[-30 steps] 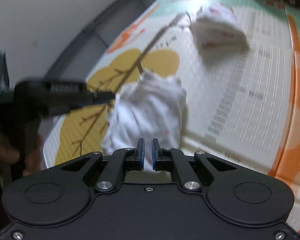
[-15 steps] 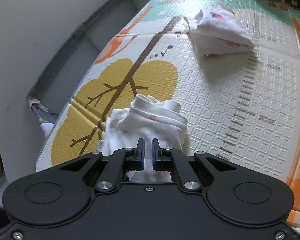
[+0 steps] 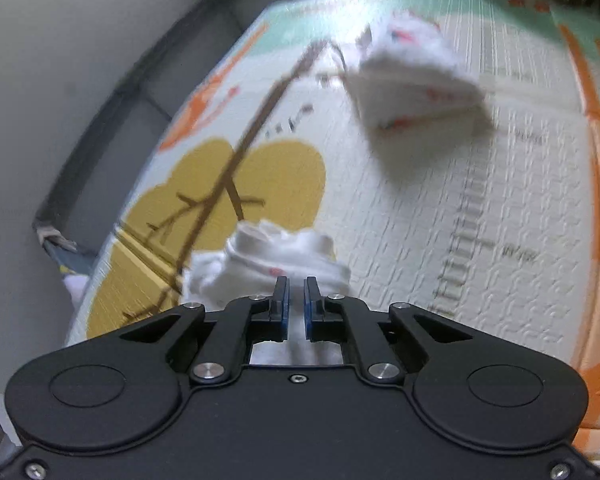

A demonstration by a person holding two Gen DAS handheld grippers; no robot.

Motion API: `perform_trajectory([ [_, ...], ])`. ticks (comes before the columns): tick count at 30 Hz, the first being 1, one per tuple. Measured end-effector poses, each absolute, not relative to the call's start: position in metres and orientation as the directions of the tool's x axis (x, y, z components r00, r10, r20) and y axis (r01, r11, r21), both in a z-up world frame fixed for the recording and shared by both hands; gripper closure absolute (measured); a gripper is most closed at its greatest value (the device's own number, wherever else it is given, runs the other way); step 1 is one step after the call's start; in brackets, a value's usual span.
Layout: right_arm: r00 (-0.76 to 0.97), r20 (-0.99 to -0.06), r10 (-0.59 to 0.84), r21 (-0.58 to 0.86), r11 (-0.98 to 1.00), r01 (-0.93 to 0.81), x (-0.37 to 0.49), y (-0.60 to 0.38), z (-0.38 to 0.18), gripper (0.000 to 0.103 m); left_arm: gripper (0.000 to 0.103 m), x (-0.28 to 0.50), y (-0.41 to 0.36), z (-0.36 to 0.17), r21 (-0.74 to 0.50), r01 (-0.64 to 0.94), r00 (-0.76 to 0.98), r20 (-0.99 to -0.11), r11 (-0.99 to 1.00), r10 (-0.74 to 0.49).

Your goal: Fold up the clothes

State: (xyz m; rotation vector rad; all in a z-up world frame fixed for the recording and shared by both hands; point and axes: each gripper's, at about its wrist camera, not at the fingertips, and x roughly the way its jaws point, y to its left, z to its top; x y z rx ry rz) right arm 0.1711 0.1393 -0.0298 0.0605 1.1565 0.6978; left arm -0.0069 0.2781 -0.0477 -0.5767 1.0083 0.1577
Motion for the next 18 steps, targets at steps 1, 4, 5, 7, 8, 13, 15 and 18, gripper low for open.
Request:
perform_trajectory([
  [1,0.228,-0.808,0.543,0.388,0.782,-0.487,0.169,0.136,-0.021,0.096,0.072,-0.008,0.276,-0.042,-0.36,-0.384,0.535,-0.837,0.85,-0.113],
  [4,0.262,-0.789,0.556,0.363,0.765,-0.531,0.16,0.128,0.005,0.094,0.067,-0.01,0.27,-0.027,-0.311,-0.384,0.536,-0.841,0.869,-0.064],
  [5,0.267,-0.782,0.563,0.36,0.758,-0.545,0.156,0.125,0.012,0.094,0.066,-0.01,0.268,-0.022,-0.3,-0.385,0.534,-0.844,0.873,-0.054],
  [7,0.272,-0.779,0.565,0.345,0.749,-0.566,0.149,0.12,0.024,0.094,0.059,-0.011,0.262,-0.014,-0.273,-0.391,0.527,-0.849,0.879,-0.029],
  [8,0.275,-0.778,0.565,0.338,0.745,-0.575,0.145,0.118,0.03,0.094,0.058,-0.012,0.259,-0.009,-0.259,-0.393,0.525,-0.851,0.882,-0.016],
  [13,0.286,-0.792,0.54,0.294,0.747,-0.596,0.124,0.106,0.044,0.093,0.045,-0.012,0.25,0.003,-0.194,-0.419,0.5,-0.865,0.887,0.047],
  [15,0.285,-0.803,0.524,0.275,0.75,-0.602,0.116,0.102,0.045,0.09,0.041,-0.013,0.248,0.004,-0.179,-0.435,0.49,-0.869,0.883,0.066],
  [18,0.284,-0.819,0.498,0.246,0.753,-0.61,0.105,0.096,0.042,0.089,0.035,-0.017,0.247,0.007,-0.161,-0.457,0.48,-0.873,0.875,0.09],
])
